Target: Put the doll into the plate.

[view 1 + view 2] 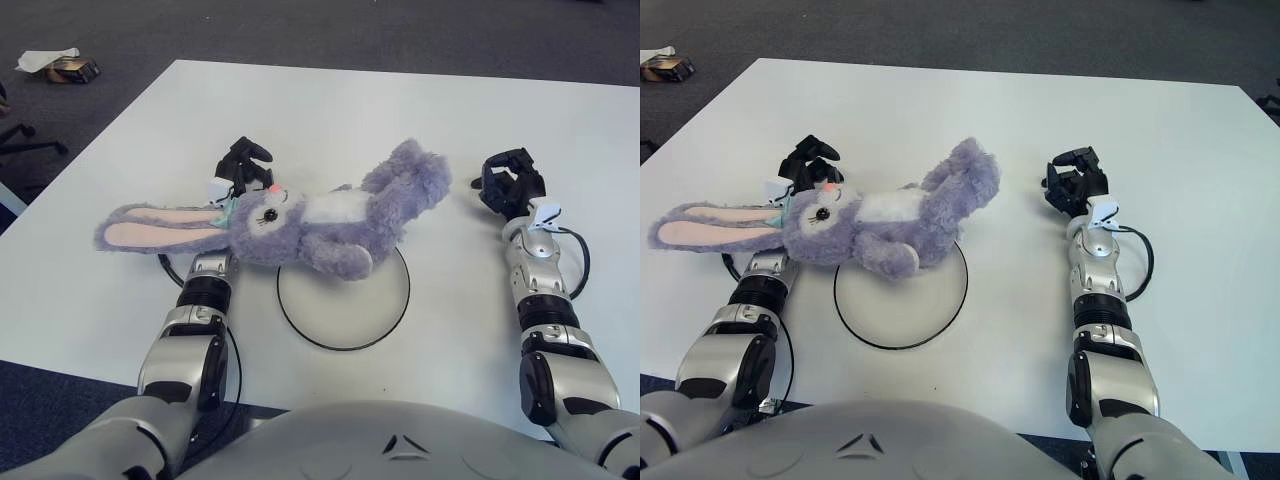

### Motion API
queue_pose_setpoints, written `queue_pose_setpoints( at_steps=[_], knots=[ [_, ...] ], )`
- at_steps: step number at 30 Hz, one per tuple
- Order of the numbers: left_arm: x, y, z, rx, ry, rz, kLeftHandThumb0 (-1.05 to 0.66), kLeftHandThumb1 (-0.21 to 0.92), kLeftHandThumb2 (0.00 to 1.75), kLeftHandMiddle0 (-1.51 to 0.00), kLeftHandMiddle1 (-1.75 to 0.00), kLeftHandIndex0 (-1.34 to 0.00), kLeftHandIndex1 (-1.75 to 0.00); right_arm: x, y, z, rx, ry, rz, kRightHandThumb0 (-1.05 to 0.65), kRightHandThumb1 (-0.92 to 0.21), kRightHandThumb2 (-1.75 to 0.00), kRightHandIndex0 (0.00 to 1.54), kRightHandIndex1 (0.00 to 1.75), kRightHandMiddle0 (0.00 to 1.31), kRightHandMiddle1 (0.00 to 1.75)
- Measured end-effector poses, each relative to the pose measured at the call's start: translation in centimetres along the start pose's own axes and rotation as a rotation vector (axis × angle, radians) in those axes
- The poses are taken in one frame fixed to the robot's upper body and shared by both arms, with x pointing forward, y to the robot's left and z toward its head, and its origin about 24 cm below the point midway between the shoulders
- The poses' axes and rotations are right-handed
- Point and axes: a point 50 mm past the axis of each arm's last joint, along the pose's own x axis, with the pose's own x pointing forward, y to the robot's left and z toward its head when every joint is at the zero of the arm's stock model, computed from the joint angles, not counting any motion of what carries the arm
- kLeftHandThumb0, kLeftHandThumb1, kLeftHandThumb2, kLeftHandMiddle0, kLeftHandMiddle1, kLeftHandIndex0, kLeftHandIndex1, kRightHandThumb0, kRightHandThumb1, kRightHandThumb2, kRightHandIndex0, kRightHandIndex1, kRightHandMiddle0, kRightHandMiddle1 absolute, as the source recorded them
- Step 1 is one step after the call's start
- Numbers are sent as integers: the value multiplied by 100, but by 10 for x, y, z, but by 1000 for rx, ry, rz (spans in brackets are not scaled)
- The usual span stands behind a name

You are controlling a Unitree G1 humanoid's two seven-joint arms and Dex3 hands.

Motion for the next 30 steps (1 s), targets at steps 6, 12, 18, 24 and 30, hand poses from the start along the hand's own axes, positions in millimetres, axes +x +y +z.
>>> queue_pose_setpoints(
  at_steps=[6, 12, 18, 24, 30],
  knots=[
    [-1, 0, 0, 1, -2, -7, -1, 23, 143, -57, -175, -55, -175, 1, 1, -1, -6, -6, -24, -1, -43, -112, 60, 155, 34, 175],
    [-2, 0, 1, 2, -7, -8, -1, 23, 143, -57, -175, -55, -175, 3, 3, -2, -28, -1, -52, -1, -40, -117, 62, 157, 35, 175],
    [-3, 0, 2, 4, -7, -12, -1, 22, 143, -57, -175, -56, -175, -1, 9, 2, -94, -34, -62, -1, -37, -122, 64, 160, 36, 175],
    [-4, -1, 3, 2, -10, -14, -1, 22, 143, -57, -175, -56, -175, -7, 13, 6, -153, -56, -54, -1, -35, -124, 66, 160, 36, 175],
    [-5, -1, 3, 3, -5, -14, -1, 22, 143, -57, -175, -56, -175, -11, 15, 7, -160, -59, -54, -1, -34, -126, 66, 161, 37, 175]
  ],
)
